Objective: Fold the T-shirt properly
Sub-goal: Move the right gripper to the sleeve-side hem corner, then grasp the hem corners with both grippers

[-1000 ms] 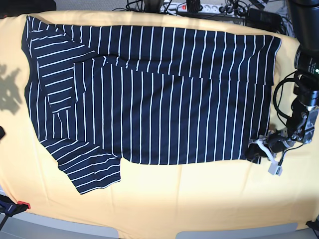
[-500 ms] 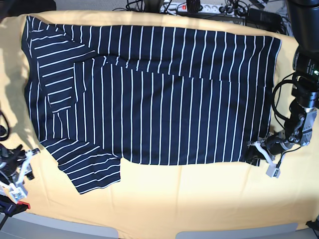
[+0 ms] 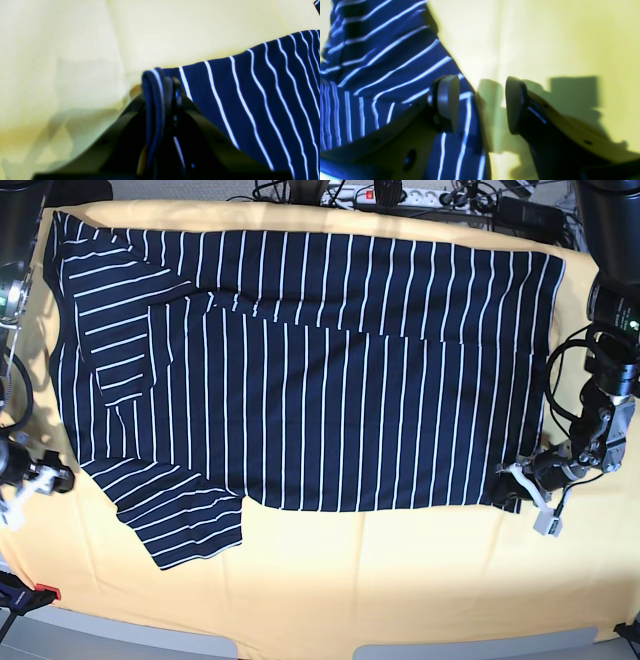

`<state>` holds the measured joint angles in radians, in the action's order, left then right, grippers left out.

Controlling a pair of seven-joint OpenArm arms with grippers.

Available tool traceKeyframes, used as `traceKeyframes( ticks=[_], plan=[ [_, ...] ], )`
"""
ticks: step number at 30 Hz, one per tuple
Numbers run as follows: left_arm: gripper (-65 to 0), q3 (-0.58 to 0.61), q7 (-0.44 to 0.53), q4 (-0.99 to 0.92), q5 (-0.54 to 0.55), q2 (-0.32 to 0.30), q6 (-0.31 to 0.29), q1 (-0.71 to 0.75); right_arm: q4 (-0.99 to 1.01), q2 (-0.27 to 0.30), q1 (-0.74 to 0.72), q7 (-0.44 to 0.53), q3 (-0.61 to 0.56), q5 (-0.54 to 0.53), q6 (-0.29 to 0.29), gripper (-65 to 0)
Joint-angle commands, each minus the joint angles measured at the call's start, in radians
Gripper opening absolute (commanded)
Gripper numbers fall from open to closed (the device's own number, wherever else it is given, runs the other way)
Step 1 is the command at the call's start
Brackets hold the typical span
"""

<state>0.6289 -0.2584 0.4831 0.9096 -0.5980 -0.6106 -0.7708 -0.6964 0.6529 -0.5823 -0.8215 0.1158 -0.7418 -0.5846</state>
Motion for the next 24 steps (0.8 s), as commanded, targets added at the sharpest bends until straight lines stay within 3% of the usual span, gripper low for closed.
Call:
traceKeyframes(
  ticks=[1,4,11,17,21,23,24],
  plan=[
    [-65.0,-0.005,0.013,0.008,0.008,-0.014,-0.007,-0.026,0.001,0.019,-0.023,0.01,0.038,-0.018,-0.018,-32.9],
    [-65.0,-0.005,0.019,0.008,0.009,-0.014,-0.011,-0.025,0.021,0.013,0.006,0.0,0.084,-0.017,-0.045,-32.9],
    [-65.0,-0.005,0.018,0.008,0.009,-0.014,-0.01,-0.025,0.022,-0.035,0.089,0.037,0.082,-0.017,-0.03,-32.9],
    [-65.0,-0.005,0.018,0.008,0.008,-0.015,-0.011,-0.024,0.022,-0.06,0.102,0.042,0.082,-0.069,-0.098,-32.9],
    [-65.0,-0.005,0.018,0.008,0.008,-0.015,-0.011,-0.025,0.022,-0.06,0.1,0.016,0.082,-0.114,-0.114,-33.6],
    [-65.0,-0.005,0.018,0.008,0.008,-0.015,-0.011,-0.025,0.022,-0.058,0.1,0.018,0.082,-0.115,-0.114,-36.8],
    [-65.0,-0.005,0.018,0.008,0.008,-0.015,-0.011,-0.025,0.021,-0.056,0.099,0.026,0.082,-0.115,-0.114,-41.7]
  ],
)
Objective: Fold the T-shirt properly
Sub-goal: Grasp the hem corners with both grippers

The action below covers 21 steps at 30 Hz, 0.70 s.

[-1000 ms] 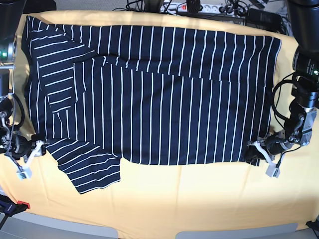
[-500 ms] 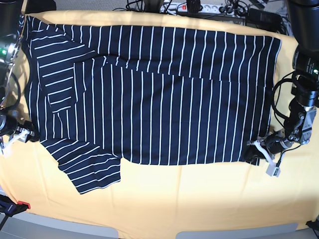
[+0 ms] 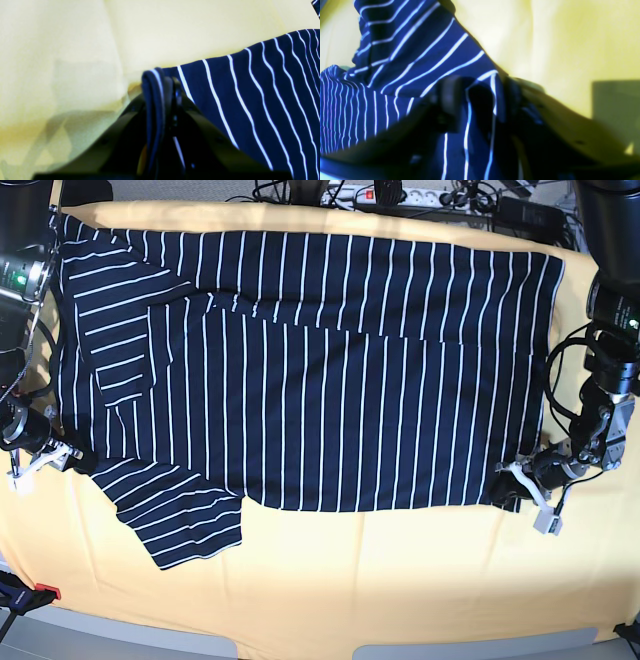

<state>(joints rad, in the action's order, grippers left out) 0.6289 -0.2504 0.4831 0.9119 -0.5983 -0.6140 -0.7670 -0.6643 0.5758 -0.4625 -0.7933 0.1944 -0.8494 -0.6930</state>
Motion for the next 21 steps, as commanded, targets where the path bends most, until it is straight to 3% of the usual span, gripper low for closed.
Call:
traceKeyframes(
  ticks=[1,3,8,12,13,16,21],
  plan=[
    [-65.0,-0.005,0.01,0.008,0.006,-0.014,-0.007,-0.029,-0.011,0.024,-0.023,0.006,0.004,-0.007,-0.005,-49.1],
    [-65.0,-0.005,0.011,0.008,0.006,-0.014,-0.008,-0.032,-0.011,0.029,-0.032,0.016,0.004,-0.008,-0.005,-65.0],
    [-65.0,-0.005,0.018,0.008,0.005,-0.017,-0.006,-0.06,-0.014,0.038,-0.084,0.042,0.004,-0.002,-0.005,-65.0],
    [-65.0,-0.005,0.04,0.008,0.004,-0.014,-0.006,-0.086,-0.014,0.035,-0.129,0.106,0.004,0.116,0.0,-65.0],
    [-65.0,-0.005,0.059,0.008,-0.004,-0.014,-0.006,-0.089,-0.014,0.035,-0.136,0.131,0.004,0.152,0.024,-65.0],
    [-65.0,-0.005,0.138,0.008,-0.082,-0.007,-0.001,-0.093,-0.014,0.035,-0.152,0.19,0.004,0.236,0.066,-65.0],
    [-65.0,-0.005,0.207,0.008,-0.188,0.036,0.057,-0.093,-0.014,0.034,-0.163,0.272,0.003,0.312,0.079,-65.0]
  ],
)
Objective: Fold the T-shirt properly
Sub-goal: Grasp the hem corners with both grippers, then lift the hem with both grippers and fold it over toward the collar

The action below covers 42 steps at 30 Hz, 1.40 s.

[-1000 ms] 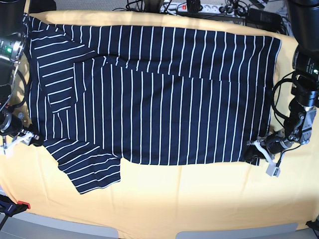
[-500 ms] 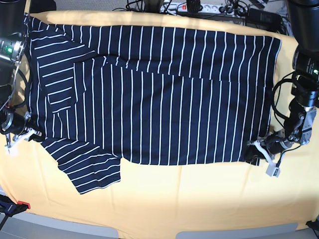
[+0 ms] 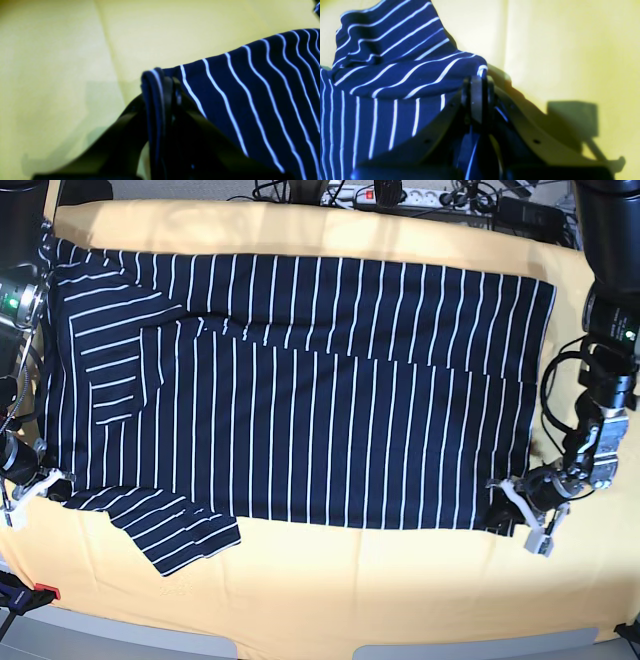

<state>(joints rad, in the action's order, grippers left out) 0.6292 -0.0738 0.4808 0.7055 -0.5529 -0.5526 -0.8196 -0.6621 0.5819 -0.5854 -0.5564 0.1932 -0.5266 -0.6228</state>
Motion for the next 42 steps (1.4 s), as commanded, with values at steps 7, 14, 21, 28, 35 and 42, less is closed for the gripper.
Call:
traceKeyframes(
  ticks=[7,14,21,28,35,42],
  plan=[
    [-65.0,-0.005,0.104,0.01,-0.097,0.042,0.071,-0.043,-0.016,0.028,-0.044,0.093,0.003,0.061,0.043,-65.0],
    [-65.0,-0.005,0.098,0.01,-0.103,0.029,0.076,-0.059,-0.016,0.029,-0.043,0.093,0.003,0.052,-0.012,-65.0],
    [-65.0,-0.005,0.095,0.01,-0.103,-0.022,0.074,-0.064,-0.016,0.028,-0.043,0.087,0.003,0.053,-0.013,-65.0],
    [-65.0,-0.005,0.097,0.01,-0.063,-0.028,-0.114,-0.064,-0.016,0.028,-0.043,0.073,0.003,0.052,-0.055,-65.0],
    [-65.0,-0.005,0.084,0.039,-0.035,-0.042,-0.146,-0.067,-0.026,0.039,-0.039,-0.079,0.003,-0.081,-0.075,-65.0],
    [-65.0,-0.005,-0.167,0.19,0.159,-0.092,-0.146,-0.053,-0.12,0.08,0.027,-0.172,0.003,-0.159,-0.075,-65.0]
  ],
)
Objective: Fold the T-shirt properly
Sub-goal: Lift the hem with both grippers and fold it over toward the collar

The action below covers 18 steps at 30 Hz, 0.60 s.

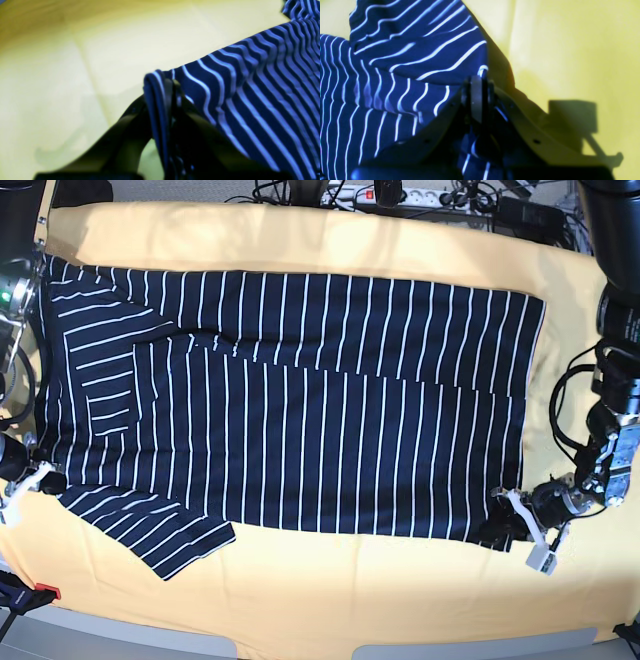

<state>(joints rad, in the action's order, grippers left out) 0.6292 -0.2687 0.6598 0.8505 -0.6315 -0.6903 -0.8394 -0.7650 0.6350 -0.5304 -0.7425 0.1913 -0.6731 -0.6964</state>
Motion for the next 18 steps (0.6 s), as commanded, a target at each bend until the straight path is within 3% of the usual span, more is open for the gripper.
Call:
traceKeyframes(
  ticks=[1,8,18],
  plan=[
    [-65.0,-0.005,-0.02,0.039,0.045,-0.021,-0.008,-0.031,-0.027,0.032,-0.017,0.009,0.005,-0.017,-0.002,-65.0],
    [-65.0,-0.005,-0.256,0.177,0.264,-0.103,-0.008,-0.016,-0.131,0.07,0.082,-0.023,0.005,-0.067,-0.002,-65.0],
    [-65.0,-0.011,-0.265,0.293,0.321,-0.237,-0.008,0.063,-0.176,0.082,0.118,-0.037,0.005,-0.116,-0.002,-65.0]
  ],
)
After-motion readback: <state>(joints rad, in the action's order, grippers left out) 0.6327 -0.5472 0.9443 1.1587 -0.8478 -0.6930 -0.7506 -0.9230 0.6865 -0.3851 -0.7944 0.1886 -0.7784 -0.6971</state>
